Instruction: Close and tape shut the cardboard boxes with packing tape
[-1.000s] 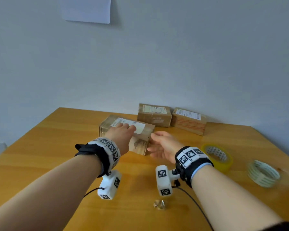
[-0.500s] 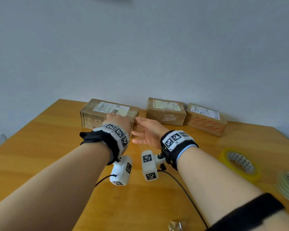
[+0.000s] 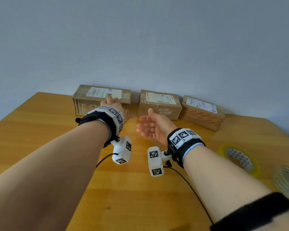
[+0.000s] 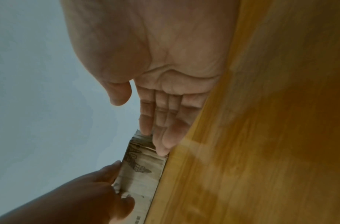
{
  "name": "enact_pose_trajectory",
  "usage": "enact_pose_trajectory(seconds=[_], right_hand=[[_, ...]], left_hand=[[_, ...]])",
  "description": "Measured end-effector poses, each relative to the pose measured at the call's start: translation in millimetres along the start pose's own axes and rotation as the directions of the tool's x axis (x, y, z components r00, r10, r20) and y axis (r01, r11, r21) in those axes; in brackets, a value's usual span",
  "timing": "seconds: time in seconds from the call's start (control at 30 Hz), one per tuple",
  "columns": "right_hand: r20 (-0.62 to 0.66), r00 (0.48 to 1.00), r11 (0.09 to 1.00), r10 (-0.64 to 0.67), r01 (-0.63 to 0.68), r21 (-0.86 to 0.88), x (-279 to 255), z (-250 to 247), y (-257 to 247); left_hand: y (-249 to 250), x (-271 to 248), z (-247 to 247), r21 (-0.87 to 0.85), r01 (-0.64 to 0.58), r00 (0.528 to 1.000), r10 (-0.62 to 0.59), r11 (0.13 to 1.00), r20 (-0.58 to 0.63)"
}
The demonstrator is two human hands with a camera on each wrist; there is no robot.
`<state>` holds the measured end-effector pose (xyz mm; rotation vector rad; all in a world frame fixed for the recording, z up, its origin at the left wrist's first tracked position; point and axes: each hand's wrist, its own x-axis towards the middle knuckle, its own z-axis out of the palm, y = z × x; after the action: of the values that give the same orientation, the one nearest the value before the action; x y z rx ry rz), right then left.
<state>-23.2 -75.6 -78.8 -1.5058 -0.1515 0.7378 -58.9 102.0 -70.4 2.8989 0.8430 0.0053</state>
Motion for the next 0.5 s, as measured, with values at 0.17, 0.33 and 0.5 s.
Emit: enact_pose_trajectory(seconds=[0.17, 0.33, 0.5], right_hand=[[-0.112, 0.991, 0.997, -0.073, 0.074, 0.004, -3.9, 4.5, -1.4], [-0.176, 0.98, 0.993, -0.095, 0.104, 0.046, -23.4, 7.7, -4.1], [-0.158, 0.968, 0.974, -0.196, 0.211, 0.087, -42.9, 11.7, -15.4]], left_hand=[[-1.8, 0.2, 5.7, -0.16, -0.026, 0.998, 0.034, 0.987, 0.049], [-3.2, -14.2, -8.7, -0.344, -0.078, 0.979, 0.136, 0.936, 0.149], [-4.1, -24.4, -12.5, -0.432, -0.279, 0.913, 0.377, 0.858, 0.159]])
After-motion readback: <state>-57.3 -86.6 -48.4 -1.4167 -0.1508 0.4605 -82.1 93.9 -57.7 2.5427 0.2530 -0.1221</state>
